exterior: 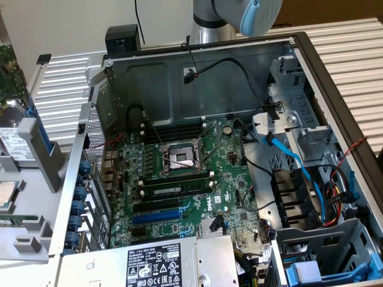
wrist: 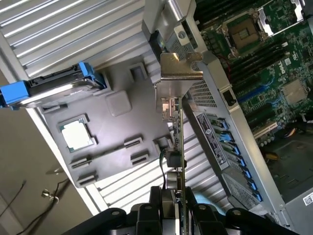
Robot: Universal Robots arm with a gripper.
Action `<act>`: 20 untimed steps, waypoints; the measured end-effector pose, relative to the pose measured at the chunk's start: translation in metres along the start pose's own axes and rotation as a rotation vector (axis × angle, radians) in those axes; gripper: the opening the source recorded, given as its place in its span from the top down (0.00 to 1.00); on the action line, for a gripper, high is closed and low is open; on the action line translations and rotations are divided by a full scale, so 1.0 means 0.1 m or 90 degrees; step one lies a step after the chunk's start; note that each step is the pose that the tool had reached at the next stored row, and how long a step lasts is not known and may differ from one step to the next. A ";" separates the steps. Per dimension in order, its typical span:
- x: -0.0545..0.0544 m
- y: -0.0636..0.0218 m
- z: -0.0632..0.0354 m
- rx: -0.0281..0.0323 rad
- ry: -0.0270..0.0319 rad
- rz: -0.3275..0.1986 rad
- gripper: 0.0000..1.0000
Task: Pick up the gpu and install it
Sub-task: 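Pick up the gpu and move the gpu toward the slot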
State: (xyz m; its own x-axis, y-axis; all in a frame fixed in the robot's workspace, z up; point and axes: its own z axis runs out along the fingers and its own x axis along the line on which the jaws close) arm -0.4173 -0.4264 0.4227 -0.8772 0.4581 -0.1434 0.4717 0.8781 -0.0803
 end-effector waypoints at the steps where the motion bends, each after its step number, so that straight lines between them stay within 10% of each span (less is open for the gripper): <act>1: 0.00 -0.001 -0.009 -0.0018 -0.0007 -0.011 0.71; 10: 0.00 -0.003 -0.018 -0.0105 0.0006 -0.035 0.71; 15: -0.01 -0.007 -0.022 -0.0272 0.0311 -0.032 0.71; 18: -0.01 -0.014 -0.028 -0.0230 0.0526 -0.031 0.71; 20: -0.02 -0.016 -0.061 -0.0235 0.0576 -0.031 0.71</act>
State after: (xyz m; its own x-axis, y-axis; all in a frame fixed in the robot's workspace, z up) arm -0.4168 -0.4279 0.4291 -0.9046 0.4233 -0.0503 0.4256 0.9036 -0.0484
